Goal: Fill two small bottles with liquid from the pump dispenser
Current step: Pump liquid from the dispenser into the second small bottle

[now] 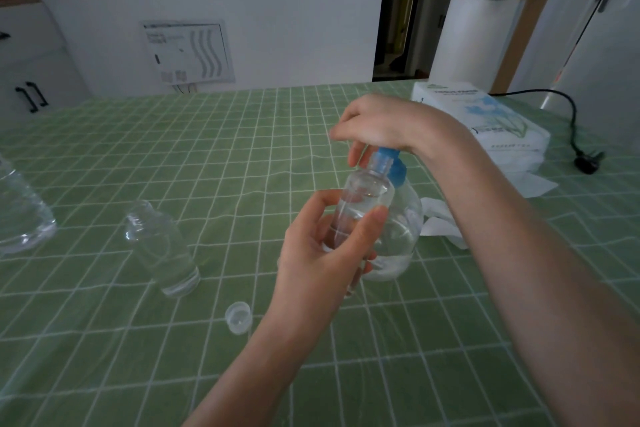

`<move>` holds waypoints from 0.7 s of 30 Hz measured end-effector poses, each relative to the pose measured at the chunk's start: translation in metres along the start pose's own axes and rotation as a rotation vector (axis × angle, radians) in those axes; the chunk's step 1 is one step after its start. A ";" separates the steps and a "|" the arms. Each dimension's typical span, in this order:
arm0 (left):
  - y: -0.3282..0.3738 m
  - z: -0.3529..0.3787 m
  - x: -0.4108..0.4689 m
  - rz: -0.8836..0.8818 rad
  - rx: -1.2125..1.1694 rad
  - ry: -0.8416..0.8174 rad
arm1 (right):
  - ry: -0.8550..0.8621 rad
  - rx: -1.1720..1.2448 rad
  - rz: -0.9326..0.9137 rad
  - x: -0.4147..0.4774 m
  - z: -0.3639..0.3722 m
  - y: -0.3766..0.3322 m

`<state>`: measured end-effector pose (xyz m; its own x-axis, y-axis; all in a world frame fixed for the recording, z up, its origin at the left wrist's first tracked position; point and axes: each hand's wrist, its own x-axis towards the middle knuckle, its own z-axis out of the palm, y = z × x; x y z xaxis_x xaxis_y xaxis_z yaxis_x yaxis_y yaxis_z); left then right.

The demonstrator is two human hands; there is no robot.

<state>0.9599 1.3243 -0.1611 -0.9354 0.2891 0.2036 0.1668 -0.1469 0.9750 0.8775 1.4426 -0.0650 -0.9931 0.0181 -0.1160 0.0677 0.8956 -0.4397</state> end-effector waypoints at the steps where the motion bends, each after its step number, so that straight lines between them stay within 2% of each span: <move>1: 0.000 0.000 0.000 0.001 0.000 0.002 | -0.003 -0.006 0.003 0.000 0.000 0.000; 21: -0.001 -0.001 0.000 0.003 -0.011 -0.013 | 0.009 0.013 -0.001 0.000 0.000 0.001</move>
<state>0.9589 1.3232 -0.1619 -0.9307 0.3011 0.2077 0.1661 -0.1580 0.9734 0.8774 1.4436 -0.0658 -0.9940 0.0208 -0.1078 0.0676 0.8897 -0.4515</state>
